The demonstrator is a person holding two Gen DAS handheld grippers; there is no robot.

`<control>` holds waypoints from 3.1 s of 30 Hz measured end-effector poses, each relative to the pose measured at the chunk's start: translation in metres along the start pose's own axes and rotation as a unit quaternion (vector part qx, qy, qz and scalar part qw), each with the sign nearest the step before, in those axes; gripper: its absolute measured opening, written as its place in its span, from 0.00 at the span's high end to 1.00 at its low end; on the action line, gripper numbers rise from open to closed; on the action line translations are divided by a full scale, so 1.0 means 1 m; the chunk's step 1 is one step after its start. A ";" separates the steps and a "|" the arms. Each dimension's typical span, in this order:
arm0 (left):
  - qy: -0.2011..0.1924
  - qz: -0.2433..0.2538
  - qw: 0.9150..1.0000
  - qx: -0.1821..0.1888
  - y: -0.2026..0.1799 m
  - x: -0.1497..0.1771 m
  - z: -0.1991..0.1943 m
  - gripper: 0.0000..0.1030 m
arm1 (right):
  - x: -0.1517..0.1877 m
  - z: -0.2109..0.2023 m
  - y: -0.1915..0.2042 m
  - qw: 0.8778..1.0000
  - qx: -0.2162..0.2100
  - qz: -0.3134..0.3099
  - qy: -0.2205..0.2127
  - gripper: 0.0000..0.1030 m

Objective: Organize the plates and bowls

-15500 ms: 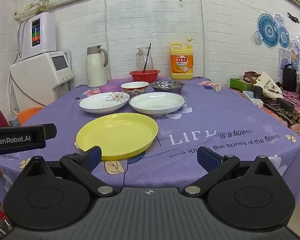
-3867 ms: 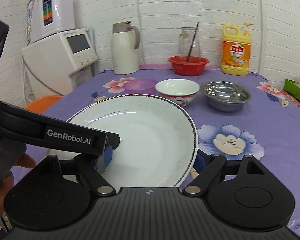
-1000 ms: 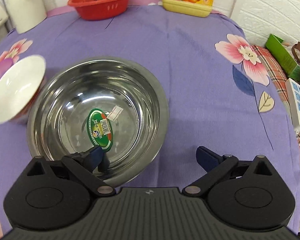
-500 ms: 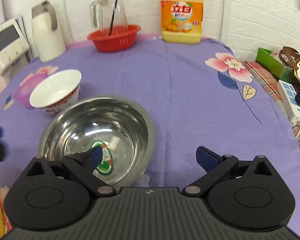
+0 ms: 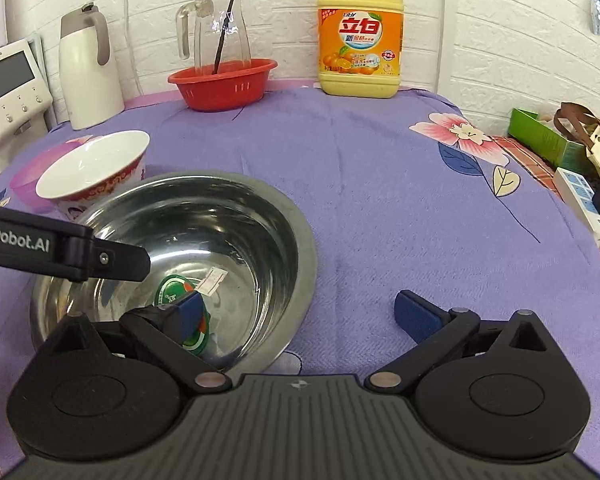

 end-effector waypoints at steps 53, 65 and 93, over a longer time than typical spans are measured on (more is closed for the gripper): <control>-0.008 0.114 0.991 0.070 -0.079 0.133 -0.127 0.65 | 0.122 -0.149 0.058 0.996 -0.074 0.017 0.036 0.00; -0.046 0.090 0.993 0.065 -0.061 0.109 -0.145 0.25 | 0.102 -0.182 0.033 0.997 -0.066 0.043 -0.006 0.00; -0.047 -0.145 0.985 0.085 0.115 -0.009 -0.073 0.03 | -0.051 -0.016 0.107 0.985 -0.107 -0.122 0.049 0.00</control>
Point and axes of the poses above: each gripper's, at about its wrist camera, not at the fingertips, and z roughly the way its jaws point, y to its left, x to its underside, the point moved 10 cm from there along z, roughly the way its jaws point, and after that the axes turned 12 degrees about z, right-handed, at the moved point
